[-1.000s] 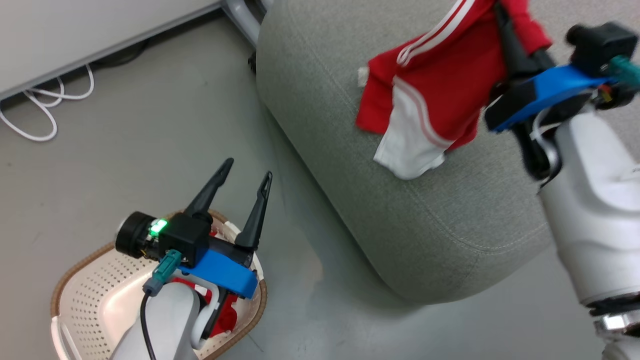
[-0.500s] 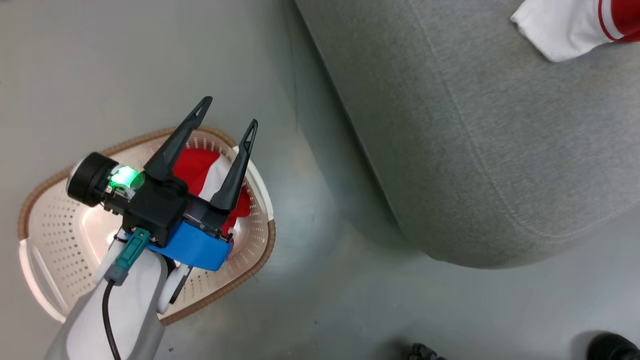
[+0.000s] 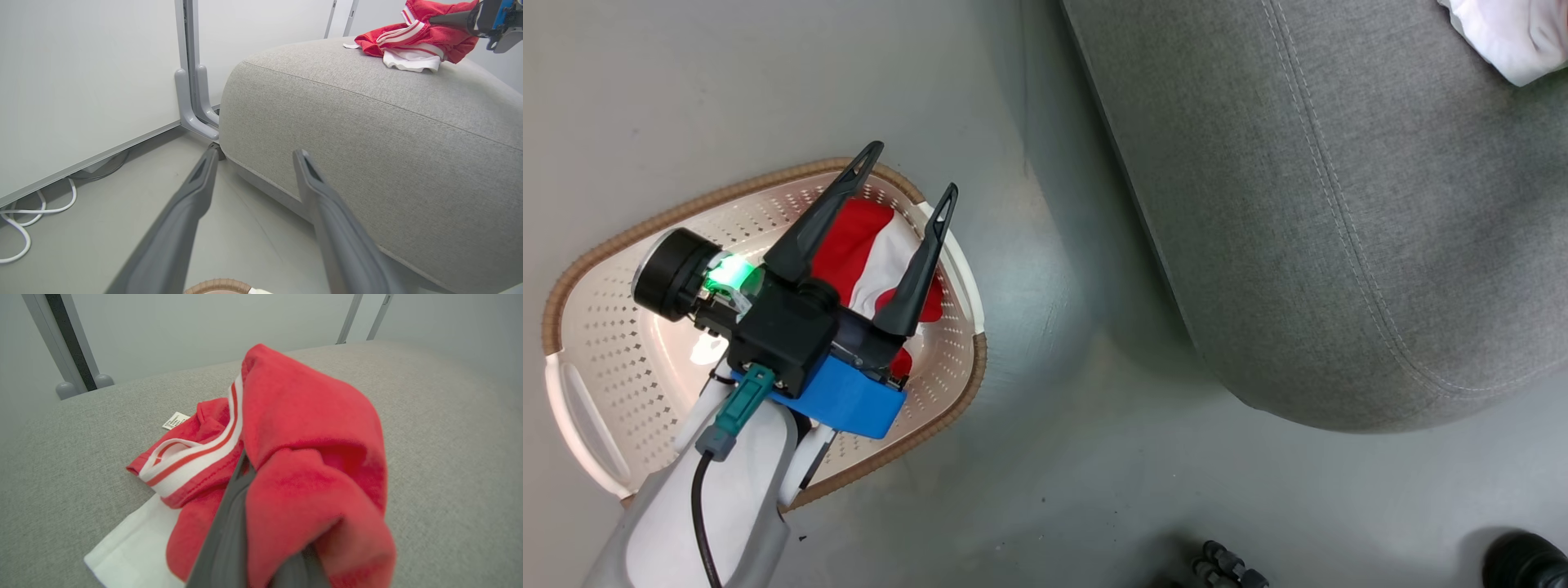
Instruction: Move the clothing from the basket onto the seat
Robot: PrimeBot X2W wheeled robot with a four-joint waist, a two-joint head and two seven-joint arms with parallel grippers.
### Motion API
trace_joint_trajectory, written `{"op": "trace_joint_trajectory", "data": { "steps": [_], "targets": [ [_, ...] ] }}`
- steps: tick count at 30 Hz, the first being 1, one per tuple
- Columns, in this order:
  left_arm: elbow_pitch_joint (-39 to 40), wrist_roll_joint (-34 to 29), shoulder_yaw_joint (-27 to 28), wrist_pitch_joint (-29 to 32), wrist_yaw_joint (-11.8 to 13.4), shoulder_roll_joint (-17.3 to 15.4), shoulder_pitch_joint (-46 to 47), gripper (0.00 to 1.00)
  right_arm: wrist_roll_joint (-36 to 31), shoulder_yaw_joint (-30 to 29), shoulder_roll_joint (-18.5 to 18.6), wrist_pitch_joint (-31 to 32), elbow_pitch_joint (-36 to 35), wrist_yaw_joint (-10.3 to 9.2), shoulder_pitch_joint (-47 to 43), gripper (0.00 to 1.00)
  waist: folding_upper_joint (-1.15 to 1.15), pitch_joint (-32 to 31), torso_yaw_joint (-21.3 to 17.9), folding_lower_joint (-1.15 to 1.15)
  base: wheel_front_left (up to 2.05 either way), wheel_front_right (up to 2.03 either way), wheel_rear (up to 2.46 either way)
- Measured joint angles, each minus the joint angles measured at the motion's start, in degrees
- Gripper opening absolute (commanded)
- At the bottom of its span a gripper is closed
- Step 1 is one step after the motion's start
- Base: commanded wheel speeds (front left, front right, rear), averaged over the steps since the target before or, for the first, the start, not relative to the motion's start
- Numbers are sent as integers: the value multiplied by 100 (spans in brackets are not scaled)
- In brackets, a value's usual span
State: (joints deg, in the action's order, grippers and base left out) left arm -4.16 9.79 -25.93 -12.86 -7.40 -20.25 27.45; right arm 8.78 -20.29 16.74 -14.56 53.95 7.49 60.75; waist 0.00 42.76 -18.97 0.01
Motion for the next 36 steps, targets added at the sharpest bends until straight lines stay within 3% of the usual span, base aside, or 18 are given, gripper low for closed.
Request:
{"op": "trace_joint_trajectory", "data": {
  "steps": [6,7,8,9,10,11,27,36],
  "targets": [
    [-71,40,-22,-26,4,24,41,100,-90,-30,-9,-34,175,0,-7,0,0,-71,62,-1,0,0,0],
    [-85,42,-23,-35,7,27,44,100,-108,-29,-9,-40,196,0,-7,5,0,-81,67,-1,0,0,0],
    [-101,49,-26,-37,18,31,48,100,-121,-29,-9,-41,210,0,-7,38,0,-91,69,-1,0,0,0],
    [-113,66,-29,-43,31,36,53,100,-122,-29,-9,-41,212,0,-7,48,0,-99,70,-1,0,0,0],
    [-124,70,-31,-44,32,40,59,100,-133,-29,-10,-41,209,0,-6,94,0,-106,70,-1,0,0,0],
    [-136,74,-34,-46,34,45,63,100,-145,-29,-15,-42,207,0,-6,100,0,-113,71,-1,0,0,0],
    [-325,141,-111,-145,55,127,113,100,-321,-104,-76,-46,79,0,-147,100,0,-290,188,-1,0,0,0],
    [-695,302,-233,-199,55,424,107,100,-533,-29,32,-47,-77,0,-578,100,0,-678,352,-2,0,0,0]
  ]
}}
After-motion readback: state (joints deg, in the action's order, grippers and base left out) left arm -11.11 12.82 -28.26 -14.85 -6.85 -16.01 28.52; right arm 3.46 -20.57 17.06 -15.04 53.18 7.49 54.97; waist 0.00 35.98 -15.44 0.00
